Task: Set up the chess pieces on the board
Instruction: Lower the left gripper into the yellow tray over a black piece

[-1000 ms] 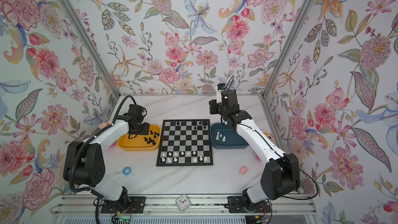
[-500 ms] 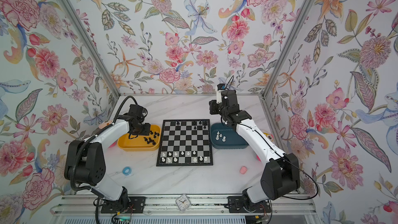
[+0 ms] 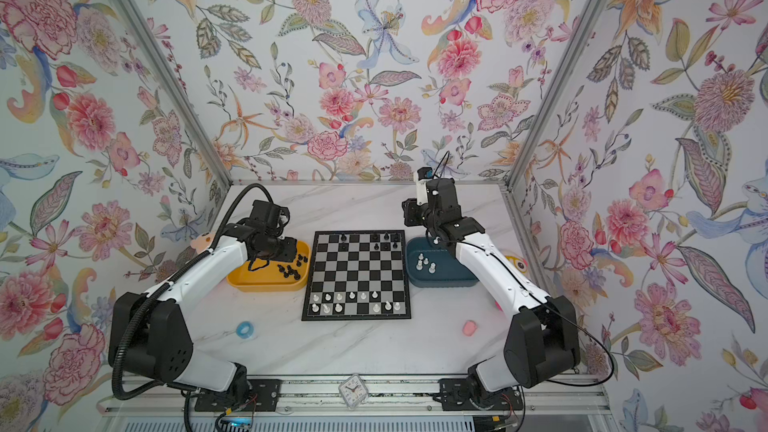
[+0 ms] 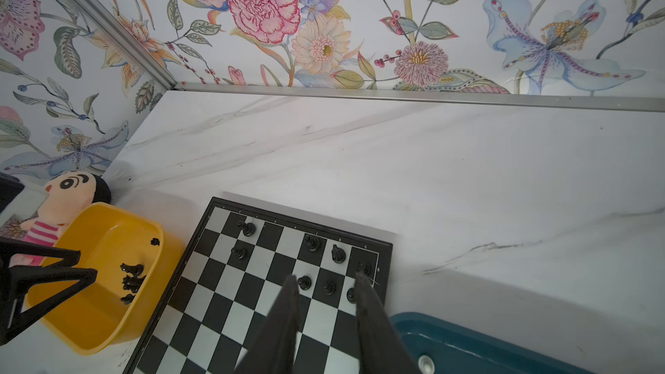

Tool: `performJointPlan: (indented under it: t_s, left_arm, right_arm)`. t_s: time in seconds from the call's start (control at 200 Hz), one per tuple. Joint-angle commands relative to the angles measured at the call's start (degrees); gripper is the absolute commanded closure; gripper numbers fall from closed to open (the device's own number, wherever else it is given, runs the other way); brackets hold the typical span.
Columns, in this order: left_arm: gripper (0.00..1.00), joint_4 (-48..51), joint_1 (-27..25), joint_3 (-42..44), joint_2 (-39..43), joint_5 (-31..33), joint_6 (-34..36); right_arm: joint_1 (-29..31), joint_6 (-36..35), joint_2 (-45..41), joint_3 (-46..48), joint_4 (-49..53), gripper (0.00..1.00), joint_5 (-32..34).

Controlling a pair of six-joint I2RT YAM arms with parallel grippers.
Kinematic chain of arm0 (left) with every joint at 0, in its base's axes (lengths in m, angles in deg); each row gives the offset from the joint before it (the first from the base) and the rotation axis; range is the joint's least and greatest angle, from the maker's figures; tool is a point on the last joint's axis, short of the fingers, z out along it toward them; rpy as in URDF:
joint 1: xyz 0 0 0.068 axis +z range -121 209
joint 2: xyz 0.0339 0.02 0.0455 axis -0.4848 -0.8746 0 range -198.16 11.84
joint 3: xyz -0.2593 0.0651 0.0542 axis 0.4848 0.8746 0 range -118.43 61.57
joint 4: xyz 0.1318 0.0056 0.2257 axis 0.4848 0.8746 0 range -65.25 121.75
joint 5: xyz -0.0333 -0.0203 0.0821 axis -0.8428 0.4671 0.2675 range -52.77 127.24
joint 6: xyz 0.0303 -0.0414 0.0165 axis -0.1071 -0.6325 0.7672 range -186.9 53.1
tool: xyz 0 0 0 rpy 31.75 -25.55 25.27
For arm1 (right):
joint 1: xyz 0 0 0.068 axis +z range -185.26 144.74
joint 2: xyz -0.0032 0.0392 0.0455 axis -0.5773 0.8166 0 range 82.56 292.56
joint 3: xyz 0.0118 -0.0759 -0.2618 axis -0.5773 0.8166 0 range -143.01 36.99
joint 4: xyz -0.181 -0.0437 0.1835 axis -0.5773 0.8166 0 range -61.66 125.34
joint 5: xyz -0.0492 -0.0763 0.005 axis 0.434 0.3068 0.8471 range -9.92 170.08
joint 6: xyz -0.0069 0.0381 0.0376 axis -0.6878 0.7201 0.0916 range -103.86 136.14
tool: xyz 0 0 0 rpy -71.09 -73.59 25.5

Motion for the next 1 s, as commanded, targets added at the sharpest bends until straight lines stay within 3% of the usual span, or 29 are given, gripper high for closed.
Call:
performJointPlan:
  t_s: [0.0, 0.48, 0.991]
  left_arm:
    - [0.43, 2.05, -0.3, 1.98, 0.8, 1.72, -0.84]
    - [0.43, 1.33, 0.46, 4.69, 1.82, 5.92, -2.58]
    - [0.45, -2.51, 2.46, 7.07, 1.85, 0.02, -2.65]
  right_arm:
    - [0.32, 0.69, -2.44, 1.58, -1.3, 0.71, -0.53]
    - [0.56, 1.14, -3.83, 3.68, -1.71, 0.71, -0.55]
    - [0.48, 1.18, -3.28, 4.03, -1.69, 0.71, -0.61]
